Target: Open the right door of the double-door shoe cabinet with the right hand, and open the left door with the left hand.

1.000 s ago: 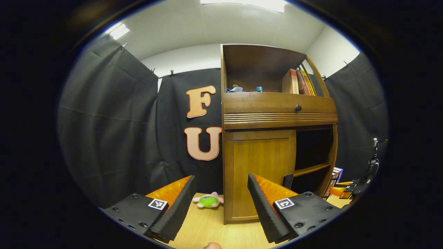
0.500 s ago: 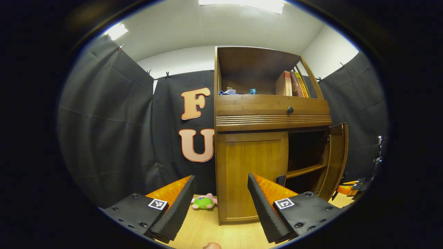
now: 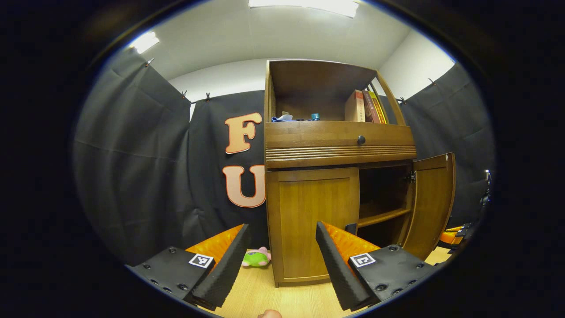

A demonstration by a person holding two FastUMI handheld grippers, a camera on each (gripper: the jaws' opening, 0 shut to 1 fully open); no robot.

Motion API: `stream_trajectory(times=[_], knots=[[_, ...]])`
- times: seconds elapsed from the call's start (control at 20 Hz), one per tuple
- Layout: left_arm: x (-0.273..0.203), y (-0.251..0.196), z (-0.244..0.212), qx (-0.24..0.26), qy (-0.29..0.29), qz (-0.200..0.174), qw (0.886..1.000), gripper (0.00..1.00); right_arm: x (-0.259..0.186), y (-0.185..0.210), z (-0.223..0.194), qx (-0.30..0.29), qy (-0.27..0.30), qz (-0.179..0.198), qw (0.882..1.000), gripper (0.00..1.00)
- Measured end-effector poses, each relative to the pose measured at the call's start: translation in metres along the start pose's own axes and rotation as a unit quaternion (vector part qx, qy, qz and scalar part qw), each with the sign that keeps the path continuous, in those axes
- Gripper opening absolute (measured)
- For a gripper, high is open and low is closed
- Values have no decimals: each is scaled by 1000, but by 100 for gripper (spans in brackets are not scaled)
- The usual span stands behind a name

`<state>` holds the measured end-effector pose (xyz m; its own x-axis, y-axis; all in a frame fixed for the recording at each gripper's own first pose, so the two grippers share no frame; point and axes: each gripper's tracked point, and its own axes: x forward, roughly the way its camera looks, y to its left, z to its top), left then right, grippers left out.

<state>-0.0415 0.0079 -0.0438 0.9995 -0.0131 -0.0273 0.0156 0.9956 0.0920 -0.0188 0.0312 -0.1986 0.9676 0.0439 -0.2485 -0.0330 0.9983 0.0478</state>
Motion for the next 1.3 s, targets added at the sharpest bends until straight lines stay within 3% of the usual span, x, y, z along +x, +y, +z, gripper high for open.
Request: stream_trajectory(times=[0.2,0.25,0.3,0.35,0.4,0.45,0.5,0.9,1.2,1.3], knots=[[2,-16,-2,-1,4,-11,1000,95,-5,-14,-1,-6,2,-11,1000,8],[4,-20,-1,-1,5,-14,1000,95,-5,-16,-3,-6,5,-11,1000,18],[6,-23,-2,0,7,-15,1000,95,-6,-17,-4,-3,7,-9,1000,8],[7,-26,-3,1,8,-16,1000,95,-7,-17,-5,1,8,-8,1000,7],[7,-30,-4,2,9,-16,1000,95,-8,-20,-5,5,9,-9,1000,7],[8,-33,-6,3,11,-17,1000,95,-9,-23,-6,7,8,-11,1000,17],[9,-36,-7,3,13,-19,1000,95,-10,-28,-5,8,7,-16,1000,6],[26,-76,-41,2,39,-37,999,95,-11,-57,-1,1,-4,-40,999,5],[56,-103,-85,-5,65,-49,997,96,-20,-86,9,-10,-24,-85,996,8],[68,-111,-98,-6,68,-46,997,97,-28,-102,21,-19,-43,-106,993,4]])
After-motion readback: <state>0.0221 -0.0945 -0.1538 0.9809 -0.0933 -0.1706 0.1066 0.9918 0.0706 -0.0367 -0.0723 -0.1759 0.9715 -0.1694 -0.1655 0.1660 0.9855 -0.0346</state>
